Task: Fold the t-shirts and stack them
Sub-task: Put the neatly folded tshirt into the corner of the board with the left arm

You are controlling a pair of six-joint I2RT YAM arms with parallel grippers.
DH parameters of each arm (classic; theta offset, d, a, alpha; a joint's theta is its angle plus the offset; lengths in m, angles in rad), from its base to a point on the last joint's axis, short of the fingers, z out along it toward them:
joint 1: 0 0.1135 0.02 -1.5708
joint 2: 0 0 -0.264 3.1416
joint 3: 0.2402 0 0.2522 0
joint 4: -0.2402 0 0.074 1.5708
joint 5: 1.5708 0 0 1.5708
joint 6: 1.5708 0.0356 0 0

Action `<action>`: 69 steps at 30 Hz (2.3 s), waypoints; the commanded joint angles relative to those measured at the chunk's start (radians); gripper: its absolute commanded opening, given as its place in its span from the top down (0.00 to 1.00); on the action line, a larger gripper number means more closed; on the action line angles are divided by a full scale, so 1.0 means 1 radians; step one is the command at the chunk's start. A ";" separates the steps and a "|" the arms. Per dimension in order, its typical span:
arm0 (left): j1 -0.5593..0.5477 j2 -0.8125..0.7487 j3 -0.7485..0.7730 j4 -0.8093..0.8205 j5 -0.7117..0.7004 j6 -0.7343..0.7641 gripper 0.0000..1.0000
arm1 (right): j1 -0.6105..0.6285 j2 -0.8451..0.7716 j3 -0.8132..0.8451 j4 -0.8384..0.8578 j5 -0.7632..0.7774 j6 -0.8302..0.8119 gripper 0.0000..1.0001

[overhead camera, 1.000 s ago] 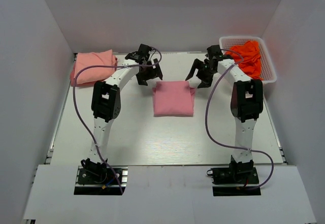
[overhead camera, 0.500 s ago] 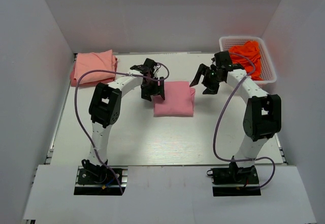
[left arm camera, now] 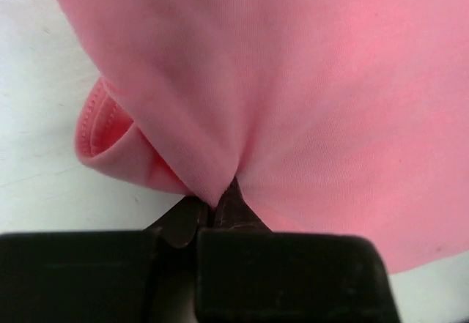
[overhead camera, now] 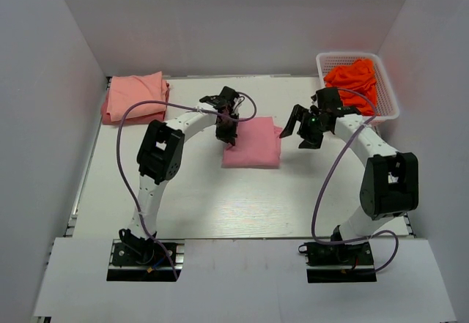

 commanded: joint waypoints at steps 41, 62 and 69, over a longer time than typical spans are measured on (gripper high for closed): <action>0.478 -0.207 0.413 0.058 -0.272 0.702 1.00 | -0.028 -0.154 0.066 -0.125 0.065 -0.062 0.10; 0.722 -0.050 0.399 0.081 -0.199 0.682 1.00 | -0.026 -0.060 0.136 -0.136 0.055 -0.036 0.10; 0.742 -0.032 0.424 0.028 -0.274 0.597 0.00 | -0.025 -0.062 0.142 -0.142 0.044 -0.027 0.10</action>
